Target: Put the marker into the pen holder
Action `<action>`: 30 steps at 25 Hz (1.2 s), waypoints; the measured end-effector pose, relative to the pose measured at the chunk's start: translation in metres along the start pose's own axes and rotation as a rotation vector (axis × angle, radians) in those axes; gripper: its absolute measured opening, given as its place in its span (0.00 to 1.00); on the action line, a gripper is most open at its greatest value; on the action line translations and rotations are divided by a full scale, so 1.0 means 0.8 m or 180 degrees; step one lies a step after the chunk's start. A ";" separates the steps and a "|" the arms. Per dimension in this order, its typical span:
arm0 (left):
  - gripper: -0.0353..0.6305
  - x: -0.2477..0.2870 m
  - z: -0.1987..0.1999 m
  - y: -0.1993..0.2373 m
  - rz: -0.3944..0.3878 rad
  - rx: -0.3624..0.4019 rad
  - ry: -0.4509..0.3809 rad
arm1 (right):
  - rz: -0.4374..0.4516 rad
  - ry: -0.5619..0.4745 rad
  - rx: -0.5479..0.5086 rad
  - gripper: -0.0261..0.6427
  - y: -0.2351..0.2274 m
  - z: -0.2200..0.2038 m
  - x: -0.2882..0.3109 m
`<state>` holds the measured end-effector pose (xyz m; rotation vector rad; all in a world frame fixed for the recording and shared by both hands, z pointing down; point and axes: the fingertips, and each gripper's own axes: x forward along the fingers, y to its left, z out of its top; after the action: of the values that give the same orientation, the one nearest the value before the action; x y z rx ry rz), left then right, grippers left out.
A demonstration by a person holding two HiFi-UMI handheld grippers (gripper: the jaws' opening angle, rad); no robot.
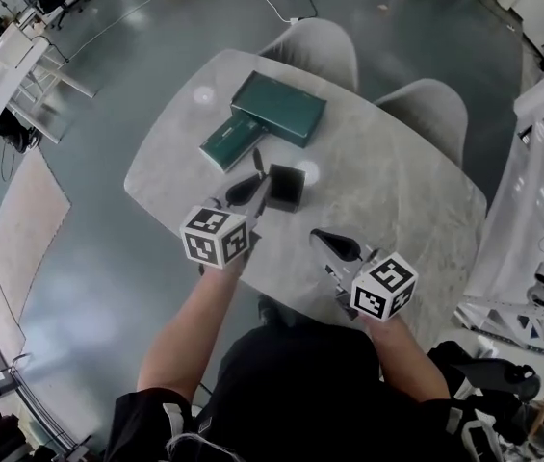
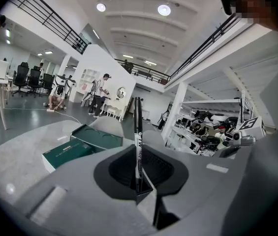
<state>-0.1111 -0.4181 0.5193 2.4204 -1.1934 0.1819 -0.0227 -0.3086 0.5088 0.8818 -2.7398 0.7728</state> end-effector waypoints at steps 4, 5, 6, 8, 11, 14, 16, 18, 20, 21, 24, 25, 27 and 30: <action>0.12 0.030 -0.015 0.005 -0.0021 -0.0014 0.0032 | -0.0002 0.0072 0.0098 0.04 -0.017 -0.014 -0.001; 0.12 0.036 -0.018 0.007 -0.0016 -0.0009 0.0019 | -0.0015 0.0075 0.0097 0.04 -0.022 -0.015 -0.002; 0.12 0.041 -0.021 0.010 -0.0005 0.0004 0.0002 | -0.0035 0.0071 0.0087 0.04 -0.027 -0.014 -0.004; 0.12 0.048 -0.027 0.016 0.0026 0.0025 -0.0008 | -0.0080 0.0055 0.0072 0.04 -0.036 -0.012 -0.007; 0.12 0.055 -0.042 0.027 0.0054 0.0017 0.0045 | -0.0105 0.0052 0.0095 0.04 -0.045 -0.013 -0.008; 0.12 0.055 -0.053 0.032 0.0054 0.0058 0.0120 | -0.0087 0.0078 0.0137 0.04 -0.045 -0.018 -0.007; 0.12 0.053 -0.054 0.031 0.0042 0.0094 0.0133 | -0.0068 0.0095 0.0158 0.04 -0.042 -0.022 -0.007; 0.12 0.052 -0.055 0.029 0.0024 0.0141 0.0137 | -0.0058 0.0112 0.0166 0.04 -0.039 -0.025 -0.008; 0.12 0.051 -0.058 0.028 0.0008 0.0201 0.0163 | -0.0051 0.0123 0.0166 0.04 -0.036 -0.027 -0.008; 0.12 0.051 -0.059 0.029 0.0004 0.0222 0.0173 | -0.0044 0.0126 0.0161 0.04 -0.035 -0.028 -0.008; 0.12 0.049 -0.060 0.029 0.0013 0.0263 0.0199 | -0.0028 0.0135 0.0151 0.04 -0.031 -0.030 -0.010; 0.12 0.049 -0.060 0.028 0.0013 0.0294 0.0217 | -0.0029 0.0138 0.0153 0.04 -0.031 -0.031 -0.012; 0.12 0.049 -0.061 0.025 0.0003 0.0386 0.0262 | -0.0034 0.0142 0.0158 0.04 -0.030 -0.034 -0.015; 0.12 0.046 -0.061 0.022 0.0013 0.0475 0.0328 | -0.0039 0.0141 0.0166 0.04 -0.027 -0.034 -0.020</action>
<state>-0.0982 -0.4328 0.5798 2.5021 -1.1765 0.4052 0.0027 -0.3016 0.5367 0.8798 -2.6849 0.8545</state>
